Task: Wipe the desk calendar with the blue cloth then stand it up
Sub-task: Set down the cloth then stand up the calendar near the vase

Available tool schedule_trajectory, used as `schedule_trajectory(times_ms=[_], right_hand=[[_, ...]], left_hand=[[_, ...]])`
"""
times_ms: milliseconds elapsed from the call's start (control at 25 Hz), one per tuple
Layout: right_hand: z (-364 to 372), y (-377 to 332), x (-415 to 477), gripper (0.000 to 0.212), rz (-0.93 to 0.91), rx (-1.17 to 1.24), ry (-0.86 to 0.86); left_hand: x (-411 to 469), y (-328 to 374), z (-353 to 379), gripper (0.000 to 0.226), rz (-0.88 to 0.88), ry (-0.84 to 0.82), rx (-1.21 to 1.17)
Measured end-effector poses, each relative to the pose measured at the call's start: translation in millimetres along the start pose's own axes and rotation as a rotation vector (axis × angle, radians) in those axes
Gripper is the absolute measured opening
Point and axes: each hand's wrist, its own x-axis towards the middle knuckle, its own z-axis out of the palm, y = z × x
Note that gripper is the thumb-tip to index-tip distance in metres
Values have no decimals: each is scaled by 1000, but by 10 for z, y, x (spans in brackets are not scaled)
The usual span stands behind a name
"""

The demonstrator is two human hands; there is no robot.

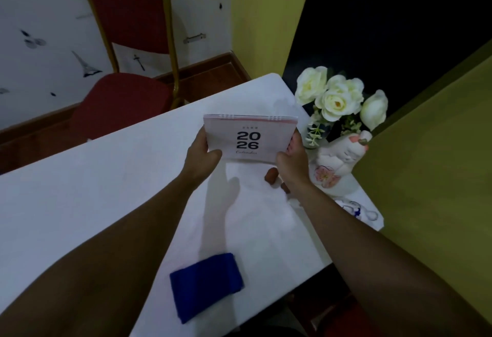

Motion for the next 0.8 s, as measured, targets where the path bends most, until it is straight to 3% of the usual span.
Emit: schedule_trajectory(times_ms=[320, 520, 800], right_hand=[[-37, 72, 37, 80, -4, 6, 26], [-15, 53, -115, 77, 13, 70, 95], [5, 89, -255, 86, 53, 187, 63]], left_hand=[[176, -6, 170, 78, -22, -22, 4], [170, -43, 88, 76, -45, -42, 140], [-91, -19, 119, 77, 12, 0, 87]])
